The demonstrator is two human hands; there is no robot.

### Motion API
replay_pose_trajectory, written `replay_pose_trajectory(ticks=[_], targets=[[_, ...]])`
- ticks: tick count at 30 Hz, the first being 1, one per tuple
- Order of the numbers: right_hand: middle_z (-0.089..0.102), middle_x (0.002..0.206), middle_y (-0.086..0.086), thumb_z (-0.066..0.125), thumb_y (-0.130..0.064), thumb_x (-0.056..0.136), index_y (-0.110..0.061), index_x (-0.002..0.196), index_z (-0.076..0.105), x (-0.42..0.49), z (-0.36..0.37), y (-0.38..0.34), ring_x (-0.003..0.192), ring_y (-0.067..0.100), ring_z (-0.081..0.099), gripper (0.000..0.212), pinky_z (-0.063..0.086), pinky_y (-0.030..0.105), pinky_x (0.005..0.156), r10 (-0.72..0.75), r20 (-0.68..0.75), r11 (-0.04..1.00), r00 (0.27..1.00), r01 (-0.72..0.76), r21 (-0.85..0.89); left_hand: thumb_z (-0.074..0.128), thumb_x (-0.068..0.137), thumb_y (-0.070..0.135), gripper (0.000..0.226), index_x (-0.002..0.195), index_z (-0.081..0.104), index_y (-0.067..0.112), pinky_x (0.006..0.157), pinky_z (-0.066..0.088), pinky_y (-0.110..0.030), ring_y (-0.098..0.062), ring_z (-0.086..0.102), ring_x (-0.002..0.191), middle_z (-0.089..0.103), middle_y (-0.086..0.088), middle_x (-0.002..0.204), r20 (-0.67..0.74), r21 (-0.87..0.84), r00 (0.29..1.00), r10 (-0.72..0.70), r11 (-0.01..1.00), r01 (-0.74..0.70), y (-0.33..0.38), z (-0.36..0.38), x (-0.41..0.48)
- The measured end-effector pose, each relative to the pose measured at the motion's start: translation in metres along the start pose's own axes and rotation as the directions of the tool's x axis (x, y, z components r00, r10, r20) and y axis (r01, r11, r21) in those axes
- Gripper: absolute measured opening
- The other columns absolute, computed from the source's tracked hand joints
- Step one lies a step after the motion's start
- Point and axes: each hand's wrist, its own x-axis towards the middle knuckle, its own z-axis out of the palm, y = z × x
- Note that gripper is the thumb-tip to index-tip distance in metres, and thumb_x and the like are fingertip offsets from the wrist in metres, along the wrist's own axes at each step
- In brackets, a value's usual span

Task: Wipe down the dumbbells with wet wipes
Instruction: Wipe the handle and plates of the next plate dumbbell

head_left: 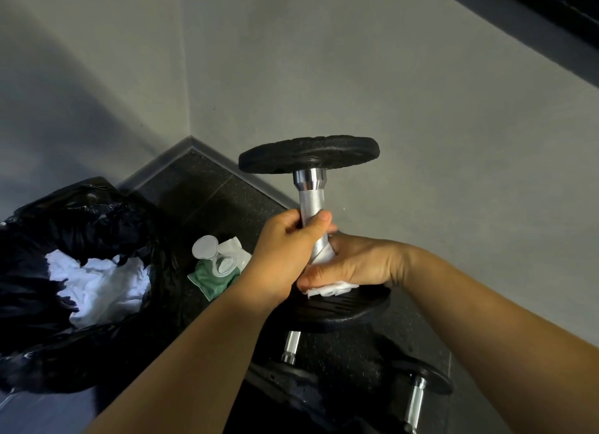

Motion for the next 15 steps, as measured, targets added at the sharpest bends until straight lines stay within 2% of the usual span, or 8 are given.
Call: replay_pose_trajectory(ticks=[3, 5, 6, 8, 9, 11, 13, 15], targets=[[0.071, 0.086, -0.003, 0.073, -0.035, 0.079, -0.026, 0.085, 0.066, 0.007, 0.005, 0.001, 0.086, 0.012, 0.068, 0.013, 0.053, 0.032, 0.088, 0.035, -0.045, 0.998, 0.998, -0.037, -0.045, 0.066, 0.088, 0.026, 0.013, 0.097, 0.071, 0.018, 0.093, 0.053, -0.043, -0.018, 0.071, 0.091, 0.075, -0.001, 0.094, -0.064, 0.033, 0.997, 0.029, 0.999, -0.027, 0.000, 0.001, 0.001], [0.071, 0.093, -0.006, 0.071, -0.057, 0.067, -0.028, 0.094, 0.066, 0.013, 0.013, -0.003, 0.095, 0.015, 0.066, 0.040, 0.045, 0.043, 0.100, 0.098, -0.138, 0.982, 0.986, -0.119, -0.150, 0.067, 0.087, 0.025, 0.020, 0.103, 0.070, 0.013, 0.089, 0.055, -0.042, -0.017, 0.071, 0.088, 0.074, -0.004, 0.094, -0.128, 0.072, 0.990, 0.052, 0.997, -0.043, -0.001, 0.003, 0.000], [0.069, 0.098, -0.008, 0.068, -0.061, 0.065, -0.030, 0.104, 0.063, 0.015, 0.017, -0.007, 0.102, 0.017, 0.063, 0.050, 0.036, 0.049, 0.106, 0.148, -0.227, 0.948, 0.962, -0.204, -0.246, 0.069, 0.086, 0.025, 0.022, 0.104, 0.069, 0.012, 0.088, 0.056, -0.041, -0.017, 0.070, 0.087, 0.073, -0.004, 0.093, -0.158, 0.089, 0.985, 0.065, 0.995, -0.051, -0.001, 0.005, 0.000], [0.064, 0.106, -0.006, 0.064, -0.053, 0.075, -0.027, 0.119, 0.055, 0.018, 0.026, -0.011, 0.113, 0.019, 0.057, 0.051, 0.017, 0.052, 0.115, 0.187, -0.449, 0.828, 0.874, -0.387, -0.407, 0.072, 0.083, 0.025, 0.022, 0.101, 0.068, 0.012, 0.085, 0.057, -0.041, -0.017, 0.070, 0.084, 0.072, -0.004, 0.090, -0.213, 0.121, 0.973, 0.093, 0.990, -0.069, -0.002, 0.007, -0.001], [0.063, 0.104, -0.005, 0.062, -0.047, 0.079, -0.024, 0.120, 0.053, 0.020, 0.030, -0.013, 0.115, 0.019, 0.056, 0.048, 0.012, 0.052, 0.117, 0.170, -0.513, 0.795, 0.842, -0.425, -0.433, 0.074, 0.082, 0.024, 0.021, 0.098, 0.068, 0.013, 0.083, 0.057, -0.042, -0.017, 0.070, 0.083, 0.072, -0.004, 0.088, -0.233, 0.129, 0.967, 0.105, 0.989, -0.076, -0.003, 0.007, -0.001], [0.059, 0.093, -0.005, 0.060, -0.041, 0.082, -0.021, 0.116, 0.054, 0.020, 0.034, -0.017, 0.115, 0.019, 0.056, 0.040, 0.009, 0.050, 0.118, 0.171, -0.542, 0.790, 0.823, -0.444, -0.424, 0.075, 0.080, 0.022, 0.014, 0.089, 0.069, 0.014, 0.081, 0.058, -0.043, -0.019, 0.071, 0.079, 0.073, -0.004, 0.083, -0.247, 0.118, 0.963, 0.109, 0.990, -0.081, -0.003, 0.005, 0.000], [0.056, 0.088, -0.007, 0.061, -0.044, 0.082, -0.024, 0.108, 0.056, 0.019, 0.030, -0.017, 0.114, 0.018, 0.056, 0.032, 0.010, 0.049, 0.118, 0.171, -0.518, 0.810, 0.838, -0.419, -0.411, 0.075, 0.080, 0.019, 0.008, 0.083, 0.069, 0.015, 0.081, 0.058, -0.043, -0.021, 0.071, 0.078, 0.073, -0.006, 0.080, -0.228, 0.069, 0.970, 0.083, 0.995, -0.069, -0.001, 0.001, 0.001], [0.064, 0.091, -0.009, 0.067, -0.048, 0.078, -0.027, 0.096, 0.060, 0.016, 0.018, -0.017, 0.106, 0.017, 0.059, 0.029, 0.022, 0.047, 0.114, 0.164, -0.421, 0.858, 0.892, -0.340, -0.385, 0.074, 0.081, 0.016, 0.007, 0.085, 0.072, 0.011, 0.084, 0.057, -0.041, -0.022, 0.072, 0.082, 0.074, -0.009, 0.083, -0.164, -0.003, 0.985, 0.045, 0.999, -0.046, 0.002, -0.006, 0.001]])
